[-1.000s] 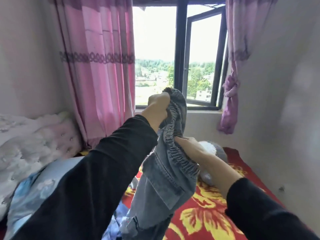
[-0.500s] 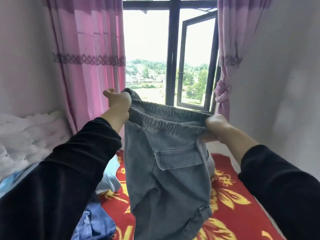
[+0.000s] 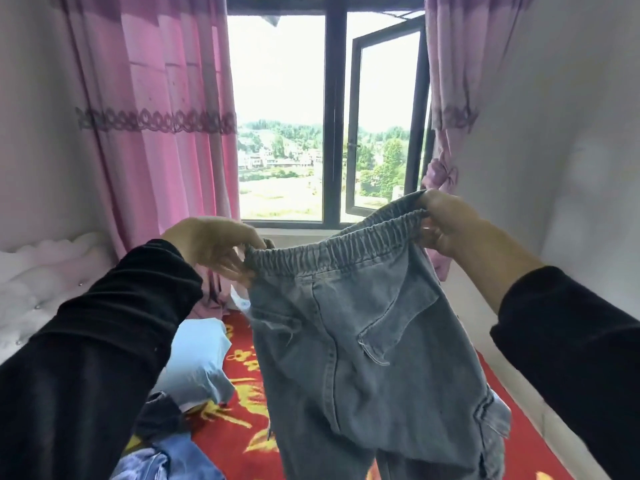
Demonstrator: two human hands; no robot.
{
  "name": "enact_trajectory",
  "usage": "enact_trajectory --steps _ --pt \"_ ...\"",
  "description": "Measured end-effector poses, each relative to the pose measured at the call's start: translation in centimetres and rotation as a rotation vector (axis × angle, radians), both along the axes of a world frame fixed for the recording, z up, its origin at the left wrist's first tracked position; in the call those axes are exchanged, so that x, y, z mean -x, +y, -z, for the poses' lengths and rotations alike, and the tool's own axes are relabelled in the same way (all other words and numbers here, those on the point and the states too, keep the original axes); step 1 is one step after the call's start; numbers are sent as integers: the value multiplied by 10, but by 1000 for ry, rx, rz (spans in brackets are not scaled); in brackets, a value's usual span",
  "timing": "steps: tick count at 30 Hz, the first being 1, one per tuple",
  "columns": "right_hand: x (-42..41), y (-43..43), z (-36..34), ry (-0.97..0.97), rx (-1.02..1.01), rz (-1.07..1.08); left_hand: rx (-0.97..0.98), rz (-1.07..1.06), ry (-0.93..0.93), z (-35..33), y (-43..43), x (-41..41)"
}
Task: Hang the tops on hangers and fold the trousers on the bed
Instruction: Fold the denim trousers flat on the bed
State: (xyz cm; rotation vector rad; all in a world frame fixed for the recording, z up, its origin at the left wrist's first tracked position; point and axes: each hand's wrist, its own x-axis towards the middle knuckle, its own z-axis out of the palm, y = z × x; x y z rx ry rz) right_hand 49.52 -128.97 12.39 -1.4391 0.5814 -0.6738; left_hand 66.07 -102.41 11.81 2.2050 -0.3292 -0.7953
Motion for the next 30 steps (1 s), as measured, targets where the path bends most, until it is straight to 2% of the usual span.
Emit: enact_trajectory --steps 2,3,5,6,8,10,12,16,20,22,26,28,30 --pt "-8 -2 1 18 16 -14 -273 149 44 15 -12 -8" --pt "-13 -4 2 25 21 -10 -380 214 -15 28 -20 -13" --pt "-20 -7 4 40 25 8 -411 258 -119 58 -38 -19" --pt "-24 -10 6 42 25 11 -413 308 -109 70 -46 -19" --pt "-33 -18 8 46 27 30 -544 460 -70 88 -61 -18" --pt "-42 -35 12 68 39 86 -599 470 -46 96 -71 -23" --pt "-50 -57 19 132 33 143 -417 362 52 101 -75 -31" --pt "-67 -98 46 372 87 291 242 -72 108 104 -81 -59" --pt "-86 -107 55 485 118 214 689 -338 144 91 -109 -86" --pt "-99 -113 52 365 65 145 840 -397 131 79 -121 -93" --pt "-115 -111 31 -129 -48 -74 1006 -433 -117 50 -125 -105" --pt "-116 -107 15 -393 -129 -66 1158 -398 -199 33 -122 -104" --pt "-113 -103 1 -549 -175 -11 1270 -353 -266 20 -117 -100"
